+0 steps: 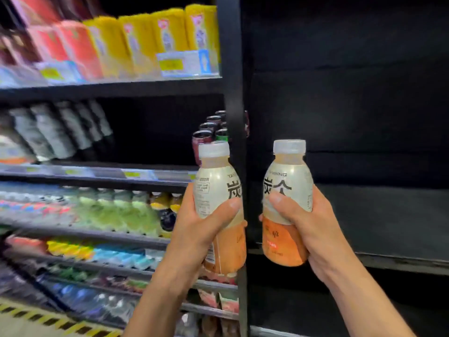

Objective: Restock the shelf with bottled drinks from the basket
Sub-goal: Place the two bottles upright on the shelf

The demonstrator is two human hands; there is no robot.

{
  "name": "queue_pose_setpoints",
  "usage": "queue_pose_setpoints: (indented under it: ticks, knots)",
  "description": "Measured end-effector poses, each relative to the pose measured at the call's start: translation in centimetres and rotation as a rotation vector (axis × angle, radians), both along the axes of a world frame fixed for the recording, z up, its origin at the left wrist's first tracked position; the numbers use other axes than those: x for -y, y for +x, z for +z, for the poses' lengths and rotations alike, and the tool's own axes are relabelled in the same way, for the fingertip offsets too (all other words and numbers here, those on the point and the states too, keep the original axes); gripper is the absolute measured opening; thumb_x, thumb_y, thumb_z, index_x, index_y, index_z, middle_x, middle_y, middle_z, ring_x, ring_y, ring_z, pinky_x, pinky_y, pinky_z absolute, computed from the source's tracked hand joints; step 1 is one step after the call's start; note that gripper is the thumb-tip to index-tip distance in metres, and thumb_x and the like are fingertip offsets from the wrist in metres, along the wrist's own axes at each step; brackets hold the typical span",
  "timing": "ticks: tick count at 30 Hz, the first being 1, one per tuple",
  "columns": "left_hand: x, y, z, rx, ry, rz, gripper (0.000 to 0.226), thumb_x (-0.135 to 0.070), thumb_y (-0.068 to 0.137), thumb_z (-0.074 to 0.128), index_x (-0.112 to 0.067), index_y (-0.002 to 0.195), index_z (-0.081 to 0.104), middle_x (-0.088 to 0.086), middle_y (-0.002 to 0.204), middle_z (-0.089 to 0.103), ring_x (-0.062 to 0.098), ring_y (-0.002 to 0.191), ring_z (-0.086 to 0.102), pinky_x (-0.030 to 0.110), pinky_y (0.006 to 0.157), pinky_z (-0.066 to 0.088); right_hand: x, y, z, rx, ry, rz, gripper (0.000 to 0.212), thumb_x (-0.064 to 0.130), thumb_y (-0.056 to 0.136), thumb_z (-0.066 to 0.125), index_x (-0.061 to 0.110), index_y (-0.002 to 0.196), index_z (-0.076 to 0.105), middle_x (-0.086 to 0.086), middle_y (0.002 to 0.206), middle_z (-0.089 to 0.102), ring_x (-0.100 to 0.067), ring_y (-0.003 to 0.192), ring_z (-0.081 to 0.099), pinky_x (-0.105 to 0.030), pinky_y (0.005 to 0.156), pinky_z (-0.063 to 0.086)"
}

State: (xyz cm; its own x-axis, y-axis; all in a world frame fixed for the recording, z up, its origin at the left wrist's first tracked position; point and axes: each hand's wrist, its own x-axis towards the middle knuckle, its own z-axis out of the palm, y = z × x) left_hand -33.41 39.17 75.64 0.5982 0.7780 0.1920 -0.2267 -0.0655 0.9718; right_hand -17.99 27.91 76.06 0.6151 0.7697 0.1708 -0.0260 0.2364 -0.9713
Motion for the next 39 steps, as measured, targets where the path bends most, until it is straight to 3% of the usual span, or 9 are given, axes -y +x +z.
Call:
queue_pose_setpoints:
  ticks: [4, 7, 11, 16, 28, 33, 35, 37, 39]
  knots:
    - [-4.1, -7.4, 0.7, 0.027, -0.013, 0.115, 0.069, -0.044, 0.064, 0.086, -0.018, 0.120, 0.056, 0.026, 0.111, 0.064, 0.052, 0.099, 0.063, 0.071, 0.082, 0.050, -4.9, -7.2, 0.8, 0.044, 0.038, 0.101, 0.064, 0.050, 0.054, 0.082, 0.031, 0.113, 0.066, -0.002, 0.107, 0.075, -0.022, 0.098, 0.073, -0.043, 0.081, 0.060]
    - [-6.9, -11.5, 1.4, 0.009, 0.003, 0.094, 0.064, -0.045, 0.065, 0.085, -0.023, 0.119, 0.057, 0.022, 0.113, 0.065, 0.048, 0.101, 0.065, 0.069, 0.084, 0.051, -7.9, -11.6, 1.4, 0.045, 0.058, 0.125, 0.062, 0.051, 0.055, 0.082, 0.033, 0.112, 0.067, 0.000, 0.104, 0.075, -0.017, 0.093, 0.073, -0.032, 0.074, 0.058]
    - [-10.3, -14.7, 1.9, 0.004, 0.049, 0.044, 0.061, -0.041, 0.069, 0.081, -0.022, 0.121, 0.057, 0.012, 0.111, 0.070, 0.033, 0.101, 0.069, 0.059, 0.088, 0.055, -11.6, -15.6, 1.5, 0.050, 0.055, 0.088, 0.059, 0.045, 0.063, 0.082, 0.026, 0.116, 0.065, -0.003, 0.105, 0.076, -0.022, 0.095, 0.073, -0.036, 0.076, 0.060]
    - [-14.7, -16.3, 2.0, 0.012, 0.044, 0.002, 0.064, -0.042, 0.068, 0.082, -0.021, 0.122, 0.056, 0.010, 0.113, 0.070, 0.029, 0.102, 0.070, 0.056, 0.088, 0.056, -15.6, -18.3, 1.3, 0.080, 0.035, 0.039, 0.049, 0.039, 0.073, 0.078, 0.025, 0.119, 0.064, -0.003, 0.107, 0.076, -0.022, 0.098, 0.073, -0.040, 0.082, 0.060]
    - [-27.0, -12.0, 4.6, -0.006, 0.013, -0.043, 0.067, -0.046, 0.066, 0.084, -0.015, 0.121, 0.059, 0.009, 0.109, 0.074, 0.025, 0.095, 0.074, 0.051, 0.086, 0.058, -29.0, -15.2, 4.6, 0.162, -0.003, -0.058, 0.043, 0.039, 0.080, 0.078, 0.028, 0.118, 0.063, 0.006, 0.104, 0.076, -0.008, 0.090, 0.074, -0.030, 0.072, 0.058]
    - [-31.7, -9.3, 4.3, -0.065, -0.012, 0.009, 0.079, -0.054, 0.058, 0.085, -0.016, 0.122, 0.058, 0.009, 0.107, 0.074, 0.025, 0.092, 0.075, 0.052, 0.085, 0.059, -33.3, -13.0, 3.7, 0.129, -0.080, -0.079, 0.044, 0.041, 0.079, 0.079, 0.021, 0.116, 0.064, -0.002, 0.103, 0.077, -0.017, 0.091, 0.075, -0.045, 0.083, 0.061]
    - [-33.0, -8.5, 4.4, -0.098, -0.052, 0.009, 0.081, -0.055, 0.057, 0.085, -0.014, 0.121, 0.059, 0.010, 0.104, 0.075, 0.025, 0.088, 0.075, 0.051, 0.082, 0.060, -34.6, -11.9, 3.9, 0.130, -0.116, -0.087, 0.037, 0.040, 0.080, 0.079, 0.016, 0.107, 0.071, -0.003, 0.094, 0.078, -0.019, 0.087, 0.076, -0.040, 0.077, 0.063]
    - [-34.3, -7.6, 4.7, -0.122, -0.065, 0.023, 0.060, -0.049, 0.066, 0.083, -0.011, 0.108, 0.065, 0.007, 0.091, 0.077, 0.019, 0.079, 0.075, 0.040, 0.073, 0.062, -35.8, -10.9, 4.4, 0.124, -0.136, -0.119, 0.030, 0.039, 0.079, 0.080, 0.015, 0.096, 0.073, 0.001, 0.083, 0.077, -0.013, 0.075, 0.075, -0.023, 0.057, 0.058]
    - [-35.8, -6.4, 4.9, -0.114, -0.073, 0.060, 0.034, -0.037, 0.076, 0.078, -0.012, 0.096, 0.069, 0.004, 0.079, 0.075, 0.015, 0.068, 0.071, 0.028, 0.059, 0.056, -37.3, -10.0, 4.8, 0.088, -0.102, -0.155, 0.027, 0.032, 0.078, 0.081, 0.016, 0.098, 0.072, 0.003, 0.083, 0.076, -0.011, 0.072, 0.072, -0.016, 0.051, 0.051]
